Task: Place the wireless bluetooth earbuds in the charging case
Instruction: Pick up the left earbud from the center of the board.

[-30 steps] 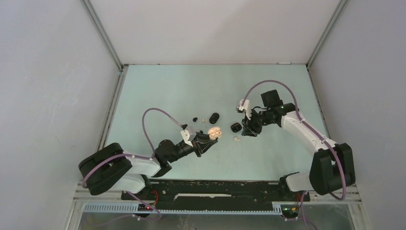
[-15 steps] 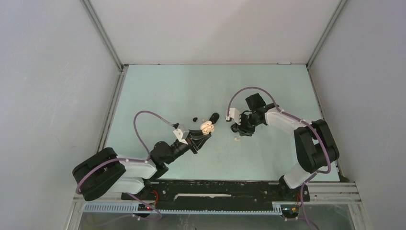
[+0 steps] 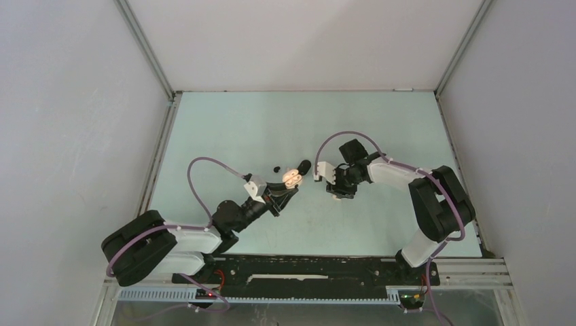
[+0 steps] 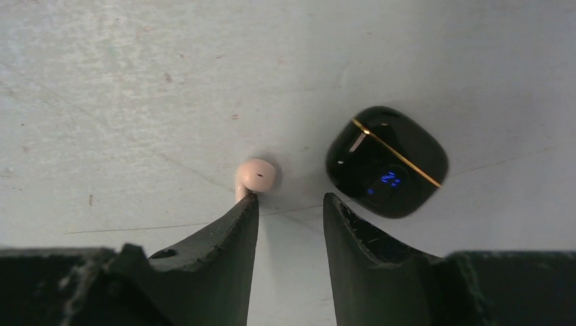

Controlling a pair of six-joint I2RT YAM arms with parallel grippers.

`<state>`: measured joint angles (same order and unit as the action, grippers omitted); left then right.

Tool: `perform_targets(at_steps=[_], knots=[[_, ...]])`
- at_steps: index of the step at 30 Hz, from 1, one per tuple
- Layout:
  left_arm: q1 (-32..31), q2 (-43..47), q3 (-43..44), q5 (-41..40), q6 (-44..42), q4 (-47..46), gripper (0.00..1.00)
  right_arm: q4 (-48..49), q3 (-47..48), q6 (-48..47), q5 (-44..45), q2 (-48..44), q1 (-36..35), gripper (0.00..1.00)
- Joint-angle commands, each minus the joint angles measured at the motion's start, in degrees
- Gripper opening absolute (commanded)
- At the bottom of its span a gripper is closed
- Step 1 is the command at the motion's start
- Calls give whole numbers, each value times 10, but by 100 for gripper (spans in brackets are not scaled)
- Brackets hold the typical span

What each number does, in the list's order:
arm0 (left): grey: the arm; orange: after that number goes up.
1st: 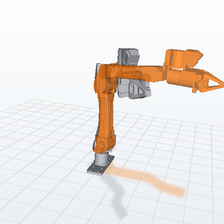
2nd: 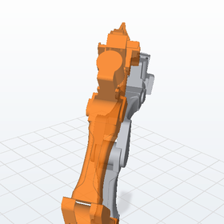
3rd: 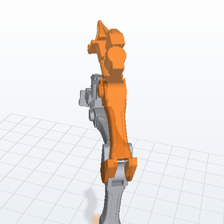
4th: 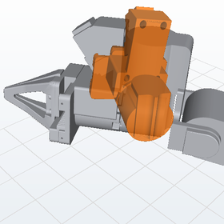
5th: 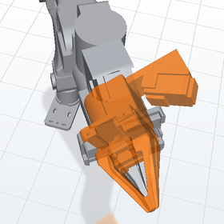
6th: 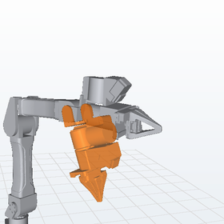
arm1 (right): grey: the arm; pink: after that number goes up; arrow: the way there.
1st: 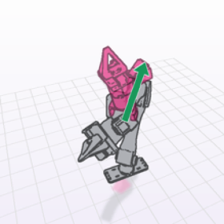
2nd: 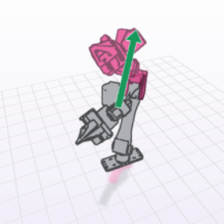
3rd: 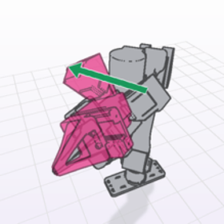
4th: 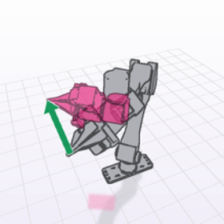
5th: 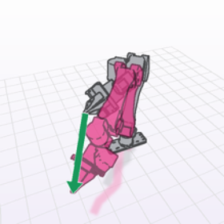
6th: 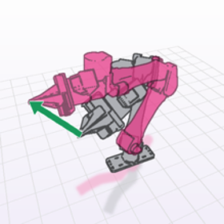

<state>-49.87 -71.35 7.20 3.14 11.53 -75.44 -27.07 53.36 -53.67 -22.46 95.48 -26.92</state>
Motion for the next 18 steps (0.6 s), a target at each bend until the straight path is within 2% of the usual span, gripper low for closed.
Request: perform_targets(at_steps=[1,7,18], knots=[[6,15,-7,-11,-11,-16,0,25,-19,-10,25,-6,-21,44],[7,15,-6,-8,-10,-14,0,29,-33,-8,38,-17,-40,45],[7,16,-4,-4,-10,-9,0,19,-26,-5,5,-8,-43,46]])
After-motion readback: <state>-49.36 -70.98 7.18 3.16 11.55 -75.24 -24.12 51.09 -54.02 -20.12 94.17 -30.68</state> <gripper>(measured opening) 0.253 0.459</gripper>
